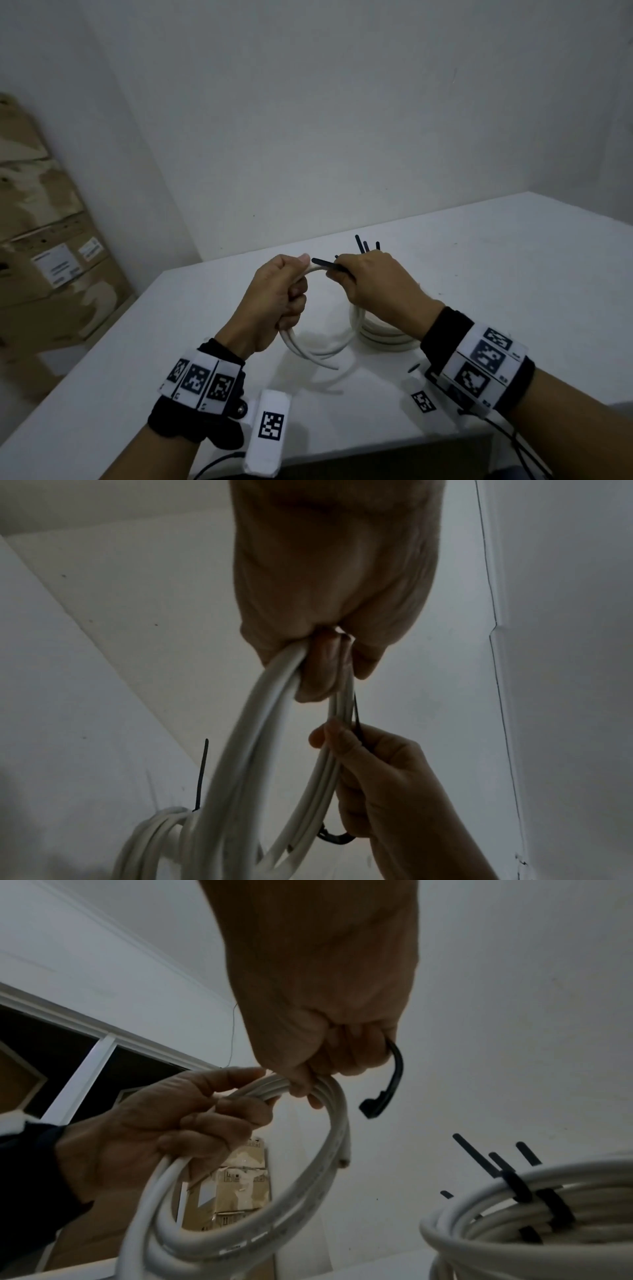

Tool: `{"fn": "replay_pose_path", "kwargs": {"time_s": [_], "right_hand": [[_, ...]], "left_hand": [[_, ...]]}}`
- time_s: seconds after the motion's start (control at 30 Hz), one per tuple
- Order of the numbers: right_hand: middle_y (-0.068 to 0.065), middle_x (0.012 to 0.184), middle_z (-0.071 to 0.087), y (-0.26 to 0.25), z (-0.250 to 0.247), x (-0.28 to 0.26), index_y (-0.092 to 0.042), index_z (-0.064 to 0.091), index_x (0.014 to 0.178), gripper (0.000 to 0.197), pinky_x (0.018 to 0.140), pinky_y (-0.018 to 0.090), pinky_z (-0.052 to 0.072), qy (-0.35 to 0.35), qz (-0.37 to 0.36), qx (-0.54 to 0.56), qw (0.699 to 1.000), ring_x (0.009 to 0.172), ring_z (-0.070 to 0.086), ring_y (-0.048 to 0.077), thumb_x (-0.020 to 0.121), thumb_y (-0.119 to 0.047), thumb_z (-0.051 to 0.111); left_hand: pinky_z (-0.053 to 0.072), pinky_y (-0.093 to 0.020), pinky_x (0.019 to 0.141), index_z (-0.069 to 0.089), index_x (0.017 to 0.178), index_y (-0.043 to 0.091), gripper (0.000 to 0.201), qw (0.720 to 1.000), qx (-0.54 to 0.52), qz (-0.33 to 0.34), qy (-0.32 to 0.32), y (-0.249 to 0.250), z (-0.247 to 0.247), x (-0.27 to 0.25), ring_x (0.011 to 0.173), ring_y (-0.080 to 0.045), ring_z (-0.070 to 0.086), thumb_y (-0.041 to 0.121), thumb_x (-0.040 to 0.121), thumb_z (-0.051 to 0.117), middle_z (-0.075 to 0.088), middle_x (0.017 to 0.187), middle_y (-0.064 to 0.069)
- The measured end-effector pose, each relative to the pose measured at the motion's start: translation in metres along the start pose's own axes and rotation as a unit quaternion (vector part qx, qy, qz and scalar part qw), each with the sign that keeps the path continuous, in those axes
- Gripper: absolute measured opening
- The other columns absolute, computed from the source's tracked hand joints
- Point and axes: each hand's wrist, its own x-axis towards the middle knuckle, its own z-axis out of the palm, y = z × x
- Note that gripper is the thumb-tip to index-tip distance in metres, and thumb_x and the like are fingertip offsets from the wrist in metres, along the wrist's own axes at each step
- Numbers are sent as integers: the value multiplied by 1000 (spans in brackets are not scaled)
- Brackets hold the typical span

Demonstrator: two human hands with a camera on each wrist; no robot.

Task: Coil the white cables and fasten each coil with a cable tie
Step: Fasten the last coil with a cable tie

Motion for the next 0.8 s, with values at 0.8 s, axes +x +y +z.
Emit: {"fn": "replay_pose_path", "kwargs": {"time_s": [0.8], "right_hand": [[-3,39,24,-43,8,-10,-12,37,59,41,31,13,17,-13,409,811,419,26,19,6,96,0,24]], "left_hand": [[18,-16,38,40,77,15,25,997,-10,56,55,6,20,-3,42,-10,23,21,94,57,33,55,0]]}}
